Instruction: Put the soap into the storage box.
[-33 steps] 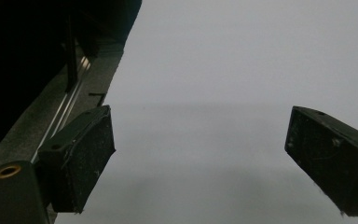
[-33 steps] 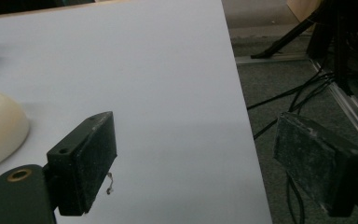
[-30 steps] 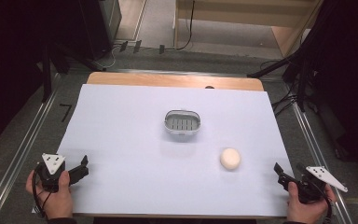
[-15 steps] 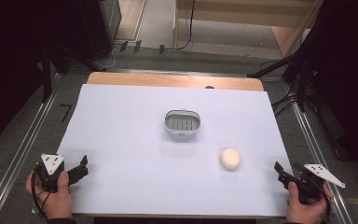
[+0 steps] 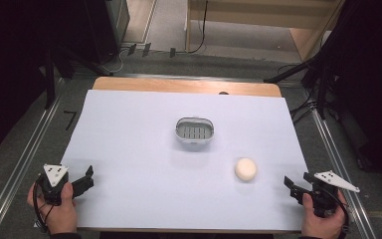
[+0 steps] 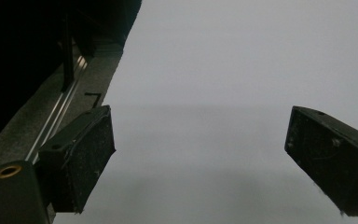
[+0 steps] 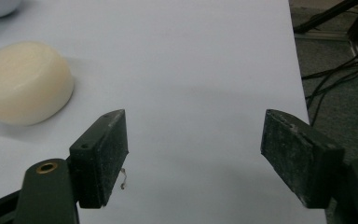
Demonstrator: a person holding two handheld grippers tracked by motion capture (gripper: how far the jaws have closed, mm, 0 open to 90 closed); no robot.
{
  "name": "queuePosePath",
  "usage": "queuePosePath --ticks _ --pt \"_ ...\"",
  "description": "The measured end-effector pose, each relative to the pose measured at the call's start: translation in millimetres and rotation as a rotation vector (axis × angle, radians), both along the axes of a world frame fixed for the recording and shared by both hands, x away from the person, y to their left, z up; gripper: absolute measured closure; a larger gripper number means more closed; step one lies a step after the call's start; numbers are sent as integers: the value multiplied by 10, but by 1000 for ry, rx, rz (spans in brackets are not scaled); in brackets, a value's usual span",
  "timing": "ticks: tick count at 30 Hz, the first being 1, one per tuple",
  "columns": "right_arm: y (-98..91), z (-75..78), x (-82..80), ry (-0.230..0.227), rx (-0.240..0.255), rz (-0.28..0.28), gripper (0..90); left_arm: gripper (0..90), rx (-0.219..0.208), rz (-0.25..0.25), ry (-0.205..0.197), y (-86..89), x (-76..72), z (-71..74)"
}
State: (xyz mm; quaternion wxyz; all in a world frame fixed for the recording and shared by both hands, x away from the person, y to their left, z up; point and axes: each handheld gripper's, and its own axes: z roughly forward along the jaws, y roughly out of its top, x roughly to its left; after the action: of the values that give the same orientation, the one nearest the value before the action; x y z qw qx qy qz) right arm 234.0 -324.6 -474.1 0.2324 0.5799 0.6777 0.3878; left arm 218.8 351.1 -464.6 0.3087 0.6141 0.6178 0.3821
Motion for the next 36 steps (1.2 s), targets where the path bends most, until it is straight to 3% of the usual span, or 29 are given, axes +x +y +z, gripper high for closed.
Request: queuePosePath --ticks 4,5,11,18,36 --pt "29 68 23 48 -54 45 226 89 5 -3 -4 -4 -6 1" --pt "35 110 54 69 -67 84 231 89 4 -3 -5 -5 -8 1" --pt "81 183 163 142 -89 165 178 91 4 -3 -10 -7 -13 1" --pt "124 242 262 218 -81 228 140 91 7 -5 -8 -8 -12 1" --pt "348 355 463 301 -137 314 148 91 0 -11 -7 -4 -6 0"
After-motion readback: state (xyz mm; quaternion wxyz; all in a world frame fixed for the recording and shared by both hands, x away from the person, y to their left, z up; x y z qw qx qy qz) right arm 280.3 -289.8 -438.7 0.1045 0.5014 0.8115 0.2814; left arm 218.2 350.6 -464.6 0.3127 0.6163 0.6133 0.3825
